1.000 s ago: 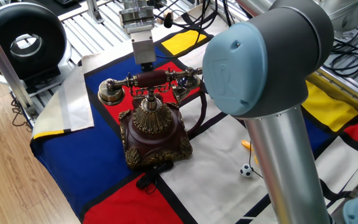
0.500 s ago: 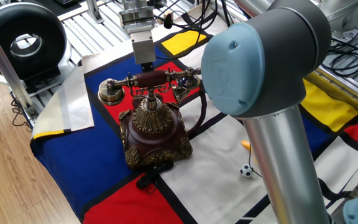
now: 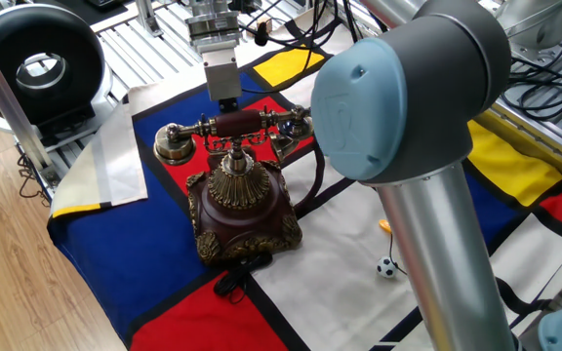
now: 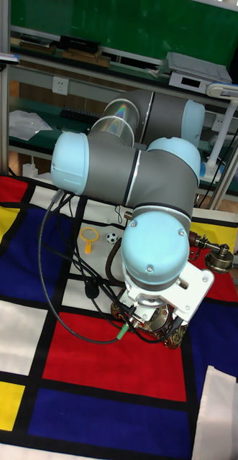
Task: Dial a number on an old rotary phone
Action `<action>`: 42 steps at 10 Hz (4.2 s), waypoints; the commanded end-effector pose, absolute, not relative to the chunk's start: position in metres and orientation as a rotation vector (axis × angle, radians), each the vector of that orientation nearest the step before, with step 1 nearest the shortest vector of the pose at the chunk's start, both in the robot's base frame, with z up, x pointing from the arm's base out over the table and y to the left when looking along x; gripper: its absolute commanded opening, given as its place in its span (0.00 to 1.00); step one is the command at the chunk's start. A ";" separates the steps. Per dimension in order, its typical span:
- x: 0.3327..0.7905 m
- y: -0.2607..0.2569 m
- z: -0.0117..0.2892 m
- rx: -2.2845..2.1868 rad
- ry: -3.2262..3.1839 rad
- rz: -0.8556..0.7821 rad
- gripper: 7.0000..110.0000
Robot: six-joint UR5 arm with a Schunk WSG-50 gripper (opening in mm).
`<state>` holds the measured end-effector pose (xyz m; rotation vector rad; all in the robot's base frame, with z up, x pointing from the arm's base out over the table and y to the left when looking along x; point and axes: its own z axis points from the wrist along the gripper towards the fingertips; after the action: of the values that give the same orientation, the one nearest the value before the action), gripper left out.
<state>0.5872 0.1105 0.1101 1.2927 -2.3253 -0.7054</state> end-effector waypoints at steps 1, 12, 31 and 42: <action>0.592 0.123 0.108 1.284 -2.343 -0.728 0.00; 0.613 0.137 0.102 1.265 -2.388 -0.780 0.00; 0.624 0.137 0.092 1.210 -2.452 -0.741 0.00; 0.619 0.133 0.092 1.211 -2.441 -0.738 0.00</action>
<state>0.6202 0.1314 0.0892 1.2099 -2.4417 -0.7230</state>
